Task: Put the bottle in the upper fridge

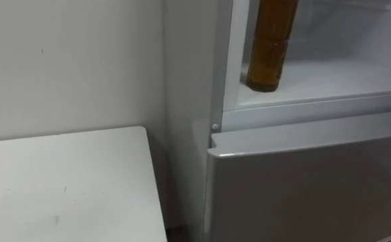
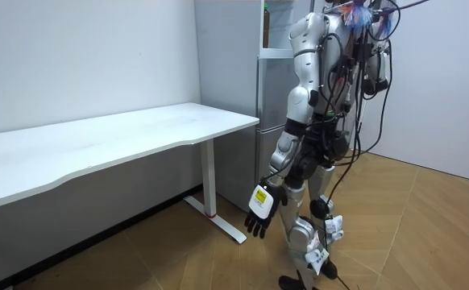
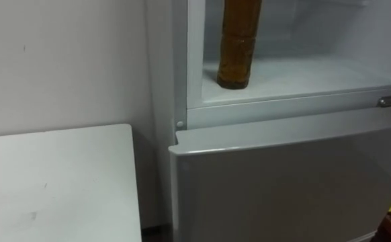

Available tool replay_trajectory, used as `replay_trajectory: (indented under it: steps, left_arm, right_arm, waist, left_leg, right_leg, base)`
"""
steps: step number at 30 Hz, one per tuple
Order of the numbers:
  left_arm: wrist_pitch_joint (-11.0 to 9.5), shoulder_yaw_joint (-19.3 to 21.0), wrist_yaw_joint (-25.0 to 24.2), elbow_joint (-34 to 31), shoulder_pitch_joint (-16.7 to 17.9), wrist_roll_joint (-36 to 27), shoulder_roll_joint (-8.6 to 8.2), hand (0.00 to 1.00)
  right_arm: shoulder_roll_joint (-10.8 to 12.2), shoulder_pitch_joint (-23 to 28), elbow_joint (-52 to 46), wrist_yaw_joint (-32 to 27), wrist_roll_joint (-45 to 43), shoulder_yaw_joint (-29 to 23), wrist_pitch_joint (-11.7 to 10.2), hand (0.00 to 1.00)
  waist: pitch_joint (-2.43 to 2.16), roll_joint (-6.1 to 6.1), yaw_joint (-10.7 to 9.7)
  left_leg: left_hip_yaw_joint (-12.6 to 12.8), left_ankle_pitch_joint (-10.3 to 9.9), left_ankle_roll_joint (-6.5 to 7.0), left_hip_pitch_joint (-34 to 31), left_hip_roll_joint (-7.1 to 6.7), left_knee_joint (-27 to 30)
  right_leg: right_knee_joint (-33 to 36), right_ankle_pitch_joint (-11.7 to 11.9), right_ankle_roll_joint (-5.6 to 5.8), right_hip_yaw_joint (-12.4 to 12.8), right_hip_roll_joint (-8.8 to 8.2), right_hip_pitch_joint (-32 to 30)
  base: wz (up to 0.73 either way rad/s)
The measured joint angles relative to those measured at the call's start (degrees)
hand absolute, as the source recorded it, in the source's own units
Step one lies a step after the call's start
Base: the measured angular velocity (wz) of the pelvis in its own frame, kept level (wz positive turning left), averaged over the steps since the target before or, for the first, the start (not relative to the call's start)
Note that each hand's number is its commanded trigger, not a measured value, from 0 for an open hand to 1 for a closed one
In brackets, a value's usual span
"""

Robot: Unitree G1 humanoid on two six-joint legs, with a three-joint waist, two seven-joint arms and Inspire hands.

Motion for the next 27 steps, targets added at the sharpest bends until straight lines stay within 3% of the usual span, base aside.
replay_trajectory:
  steps: [13, 15, 20, 27]
  left_arm:
    - [-0.1, -0.9, -0.6, 0.2, 0.1, 0.0, 0.02, 0.0]
    - [-0.1, -0.9, -0.6, 0.2, 0.1, 0.0, 0.03, 0.0]
    - [-0.1, -1.0, -0.4, 0.0, 0.0, 0.1, 0.03, 0.0]
    - [-0.1, -1.9, -0.2, -0.1, 0.0, 0.2, 0.18, 0.0]
  right_arm:
    - [0.0, 0.0, -2.2, 4.7, -7.7, 1.9, 0.4, 0.0]
    - [-0.1, -0.5, -4.7, 5.1, -7.7, 1.9, 0.1, 0.0]
    - [-2.3, -2.8, -8.9, 6.9, -10.0, 2.0, -3.2, 0.0]
    - [-2.2, -3.1, -9.3, 7.6, -11.1, 2.3, -3.7, 0.0]
  waist:
    - [-0.05, 0.41, 2.6]
    - [-0.05, 0.4, 2.6]
    - [-0.07, -0.05, 2.9]
    - [-0.15, 0.04, 3.1]
  left_leg:
    - [0.0, 0.0, 0.0, -0.1, 0.13, 0.7]
    - [-0.1, 0.0, 0.0, -0.1, 0.16, 0.7]
    - [-0.7, 0.0, 0.0, -0.1, 0.22, 1.0]
    - [-1.6, 0.0, 0.0, -0.1, 0.19, 0.9]
  right_leg:
    - [0.2, 0.0, -0.08, -0.2, -0.07, 0.1]
    - [0.1, 0.1, -0.11, -0.3, -0.07, 0.3]
    - [-0.4, 0.1, -0.17, -0.9, -0.08, 1.0]
    - [-1.4, 0.4, -0.06, -1.8, -0.12, 1.8]
  base:
    - [0.0]
    - [0.04]
    - [0.07]
    - [0.06]
